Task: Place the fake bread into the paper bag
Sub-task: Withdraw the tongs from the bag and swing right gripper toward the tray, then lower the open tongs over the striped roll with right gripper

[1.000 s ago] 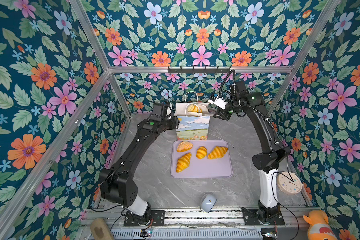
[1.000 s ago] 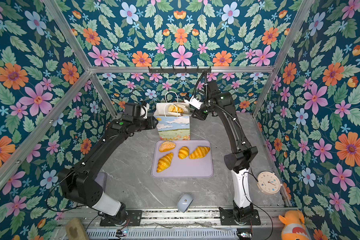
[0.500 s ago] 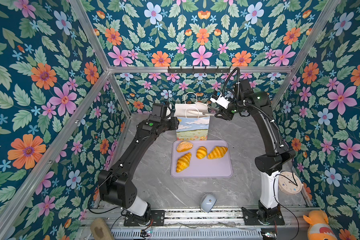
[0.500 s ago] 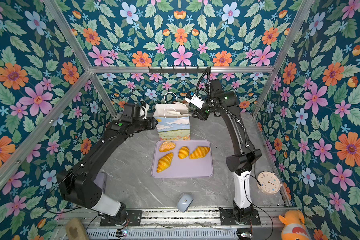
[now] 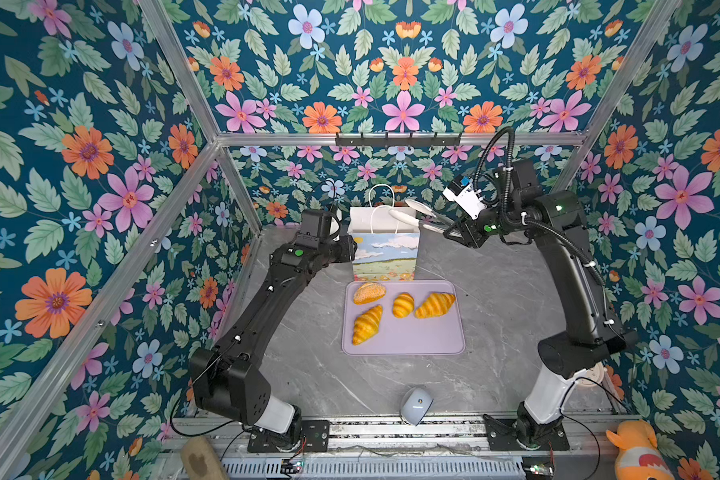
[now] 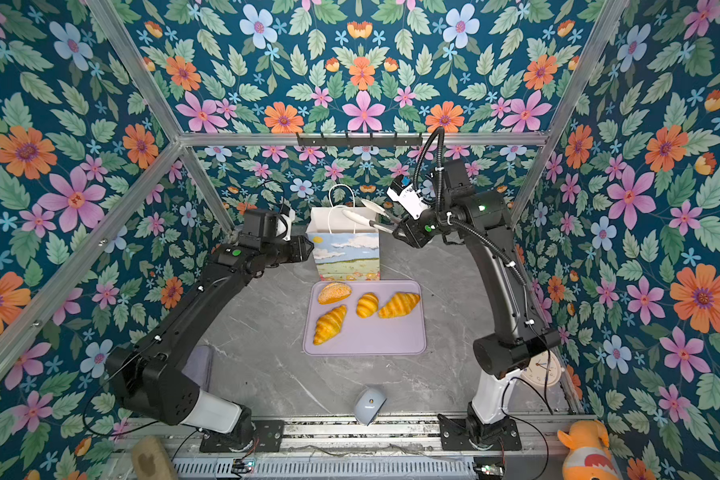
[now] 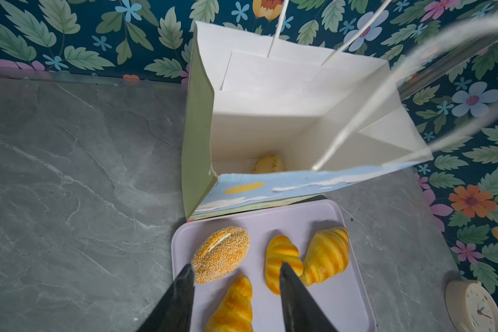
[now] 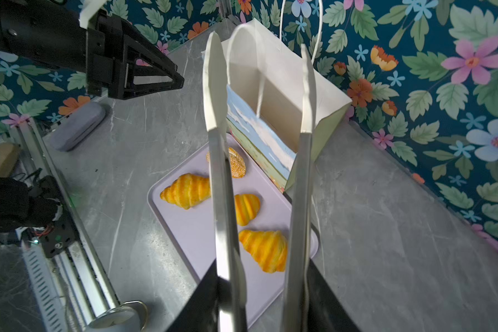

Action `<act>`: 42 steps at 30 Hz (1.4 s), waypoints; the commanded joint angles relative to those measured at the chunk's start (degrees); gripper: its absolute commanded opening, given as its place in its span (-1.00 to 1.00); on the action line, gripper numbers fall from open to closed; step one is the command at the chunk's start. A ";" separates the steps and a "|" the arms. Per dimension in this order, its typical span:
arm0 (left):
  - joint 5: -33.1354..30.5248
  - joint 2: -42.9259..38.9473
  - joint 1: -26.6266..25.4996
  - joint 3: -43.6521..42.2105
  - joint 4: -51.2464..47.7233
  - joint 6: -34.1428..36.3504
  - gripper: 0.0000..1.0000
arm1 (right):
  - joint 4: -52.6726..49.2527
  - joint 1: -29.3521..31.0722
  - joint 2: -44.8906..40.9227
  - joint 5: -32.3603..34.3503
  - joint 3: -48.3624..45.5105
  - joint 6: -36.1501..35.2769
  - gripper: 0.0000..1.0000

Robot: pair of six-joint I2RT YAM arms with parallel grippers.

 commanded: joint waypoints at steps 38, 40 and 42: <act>0.99 -6.37 -0.05 -14.84 9.82 -4.58 -0.06 | 1.57 13.86 -29.04 13.43 -48.23 48.14 -0.17; 0.91 -6.69 -0.01 -15.46 9.94 -4.81 -0.07 | 1.57 15.79 -27.42 14.87 -47.88 48.52 -0.17; 0.91 -6.98 -0.02 -15.90 10.01 -4.94 -0.07 | 1.72 17.55 -25.71 15.99 -47.61 48.82 -0.17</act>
